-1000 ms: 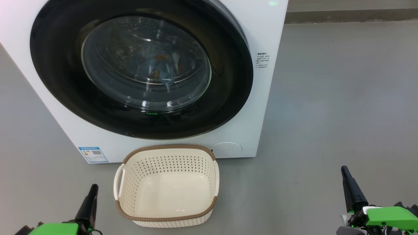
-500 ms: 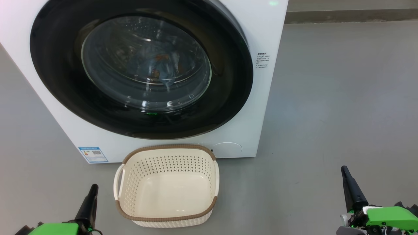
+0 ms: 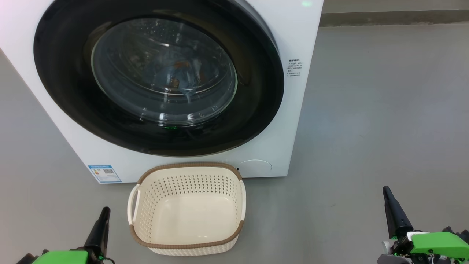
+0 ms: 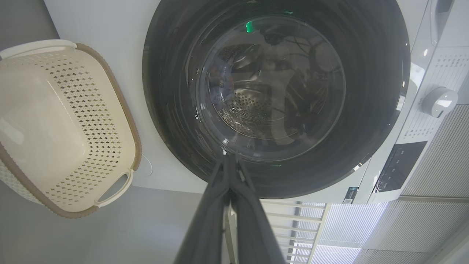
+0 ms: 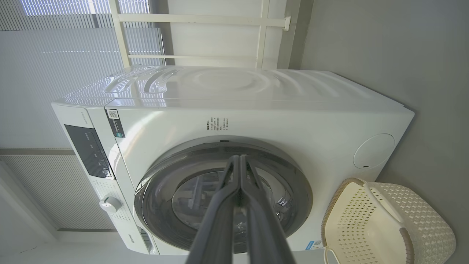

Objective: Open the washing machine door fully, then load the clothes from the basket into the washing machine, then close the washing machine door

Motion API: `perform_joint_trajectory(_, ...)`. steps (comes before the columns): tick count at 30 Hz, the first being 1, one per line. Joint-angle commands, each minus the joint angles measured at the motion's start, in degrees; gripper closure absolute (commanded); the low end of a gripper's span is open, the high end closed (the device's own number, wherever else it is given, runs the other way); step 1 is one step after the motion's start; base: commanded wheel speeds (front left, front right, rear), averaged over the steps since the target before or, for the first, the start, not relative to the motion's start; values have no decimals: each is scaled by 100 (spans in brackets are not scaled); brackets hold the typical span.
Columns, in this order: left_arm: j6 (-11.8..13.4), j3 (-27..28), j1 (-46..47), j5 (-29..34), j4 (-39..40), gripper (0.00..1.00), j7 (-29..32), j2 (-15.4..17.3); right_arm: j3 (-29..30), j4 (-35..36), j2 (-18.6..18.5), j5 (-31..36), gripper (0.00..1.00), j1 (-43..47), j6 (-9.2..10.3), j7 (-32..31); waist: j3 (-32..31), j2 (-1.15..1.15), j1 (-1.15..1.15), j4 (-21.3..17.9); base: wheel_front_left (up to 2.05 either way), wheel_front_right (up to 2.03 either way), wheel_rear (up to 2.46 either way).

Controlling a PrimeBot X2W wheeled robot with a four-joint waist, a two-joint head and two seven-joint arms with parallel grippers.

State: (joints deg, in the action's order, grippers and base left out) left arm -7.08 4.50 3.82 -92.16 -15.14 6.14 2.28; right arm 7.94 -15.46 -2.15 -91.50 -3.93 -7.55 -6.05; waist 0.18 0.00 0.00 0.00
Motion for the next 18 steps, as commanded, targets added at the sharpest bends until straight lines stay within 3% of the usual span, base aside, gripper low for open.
perform_joint_trajectory(1,-41,205,238,2,110,100,37,63,-143,144,-73,-68,100,-225,6,-43,0,0,0,0,0,0,0)
perform_joint_trajectory(18,-41,206,238,3,110,100,38,62,-143,144,-73,-68,100,-225,6,-43,0,0,0,0,0,0,0)
